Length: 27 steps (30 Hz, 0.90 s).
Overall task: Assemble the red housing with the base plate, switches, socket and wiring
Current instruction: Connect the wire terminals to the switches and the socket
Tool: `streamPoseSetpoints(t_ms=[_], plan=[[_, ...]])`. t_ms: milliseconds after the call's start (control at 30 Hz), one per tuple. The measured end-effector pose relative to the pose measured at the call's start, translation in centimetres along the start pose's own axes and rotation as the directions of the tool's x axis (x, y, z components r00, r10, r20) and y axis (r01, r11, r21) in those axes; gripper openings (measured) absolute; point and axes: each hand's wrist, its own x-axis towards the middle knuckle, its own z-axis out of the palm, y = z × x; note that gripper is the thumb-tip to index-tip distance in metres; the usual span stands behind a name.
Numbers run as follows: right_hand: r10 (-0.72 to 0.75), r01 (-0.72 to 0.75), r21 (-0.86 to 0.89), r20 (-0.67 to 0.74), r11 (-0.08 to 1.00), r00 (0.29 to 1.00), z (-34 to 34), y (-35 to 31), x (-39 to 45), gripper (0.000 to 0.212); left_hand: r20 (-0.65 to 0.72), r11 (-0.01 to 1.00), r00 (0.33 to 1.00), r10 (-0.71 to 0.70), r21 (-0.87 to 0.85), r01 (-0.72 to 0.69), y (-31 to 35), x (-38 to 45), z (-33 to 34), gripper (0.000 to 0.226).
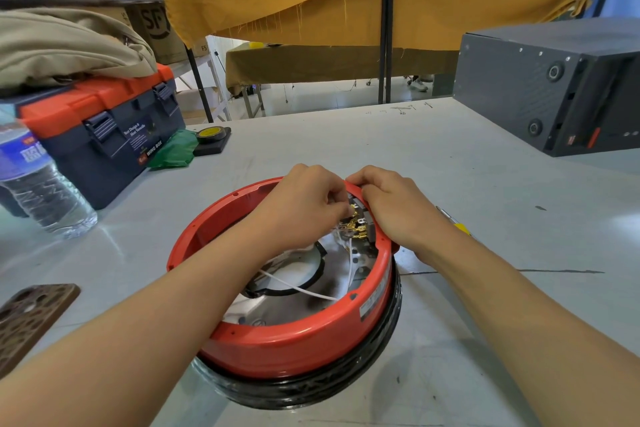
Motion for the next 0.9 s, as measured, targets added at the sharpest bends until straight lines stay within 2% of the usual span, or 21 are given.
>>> streamPoseSetpoints(t_ms=[100, 433, 567, 700, 900], plan=[[-0.008, 0.009, -0.01, 0.009, 1.0, 1.0, -0.1, 0.0, 0.0, 0.033, 0.026, 1.0, 1.0, -0.006, 0.031, 0.005, 0.2, 0.4, 0.0, 0.016], [0.026, -0.026, 0.005, 0.053, 1.0, 0.998, -0.4, -0.1, 0.1, 0.033, 0.015, 0.997, 0.999, -0.035, -0.067, 0.036, 0.0, -0.1, -0.2, 0.014], [0.043, -0.047, 0.039, 0.099, 0.998, 0.994, -0.8, -0.1, 0.3, 0.029, -0.004, 0.999, 1.0, -0.013, -0.051, 0.013, -0.1, -0.6, -0.5, 0.01], [0.037, -0.044, 0.058, 0.126, 0.997, 0.991, -0.8, -0.1, 0.1, 0.025, -0.027, 0.992, 0.999, 0.028, -0.122, -0.031, -0.2, -1.0, -0.9, 0.008], [0.04, -0.046, 0.049, 0.115, 0.998, 0.993, -0.9, -0.3, 0.1, 0.027, 0.072, 0.986, 0.995, 0.066, -0.158, -0.054, -0.4, -1.1, -1.1, 0.007]])
